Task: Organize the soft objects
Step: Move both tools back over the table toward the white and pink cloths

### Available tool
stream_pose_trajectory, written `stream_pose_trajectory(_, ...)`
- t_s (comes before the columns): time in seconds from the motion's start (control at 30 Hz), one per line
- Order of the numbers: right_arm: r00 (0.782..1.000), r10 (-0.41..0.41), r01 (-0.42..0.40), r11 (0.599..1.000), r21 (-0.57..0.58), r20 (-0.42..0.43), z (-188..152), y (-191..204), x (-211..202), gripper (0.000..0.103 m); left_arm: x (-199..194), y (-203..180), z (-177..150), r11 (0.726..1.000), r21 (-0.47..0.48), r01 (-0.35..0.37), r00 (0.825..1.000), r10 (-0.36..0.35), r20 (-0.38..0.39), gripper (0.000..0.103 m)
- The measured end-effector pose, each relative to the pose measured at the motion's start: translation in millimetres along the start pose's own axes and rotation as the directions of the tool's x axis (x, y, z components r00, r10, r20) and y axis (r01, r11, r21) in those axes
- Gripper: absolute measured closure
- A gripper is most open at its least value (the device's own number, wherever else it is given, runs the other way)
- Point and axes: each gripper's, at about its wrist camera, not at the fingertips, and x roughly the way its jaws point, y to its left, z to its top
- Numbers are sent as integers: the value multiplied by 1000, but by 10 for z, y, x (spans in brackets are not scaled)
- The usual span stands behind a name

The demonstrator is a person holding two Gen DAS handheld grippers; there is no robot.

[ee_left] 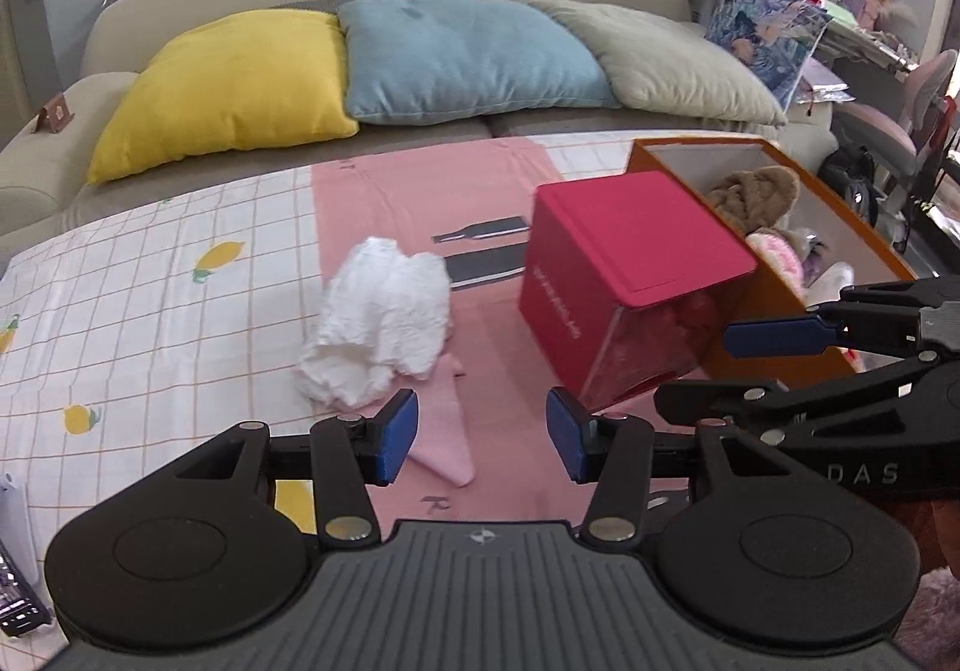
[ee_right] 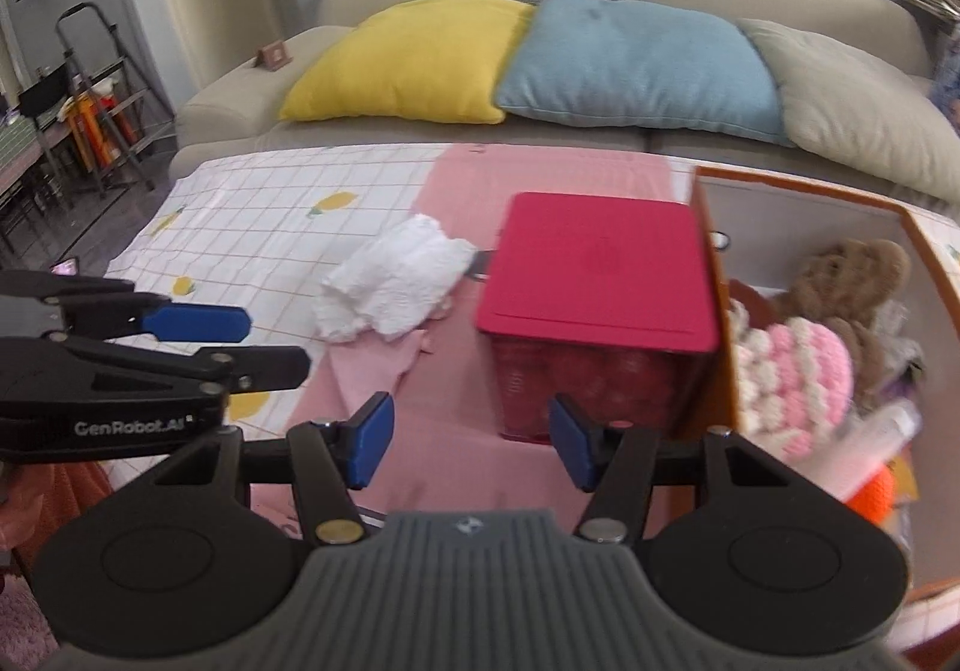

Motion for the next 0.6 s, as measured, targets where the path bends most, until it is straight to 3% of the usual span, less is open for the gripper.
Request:
stream_pose_trajectory(0.23,997,66,-70,994,-85,-48,96,408,457,52,135,395,-74,996,-56,-75,996,72,-52,46)
stream_pose_trajectory(0.37,994,72,-82,989,-120,-84,165,545,763,53,185,640,-57,993,-91,-75,996,70,-58,44)
stream_pose_trajectory(0.53,995,24,-42,983,-177,-98,270,647,1114,53,331,841,66,991,-133,-25,1000,22,-18,32)
stream_pose_trajectory(0.6,995,7,-25,983,-183,-100,323,650,1235,53,453,885,132,990,-140,-12,1000,12,-1,22)
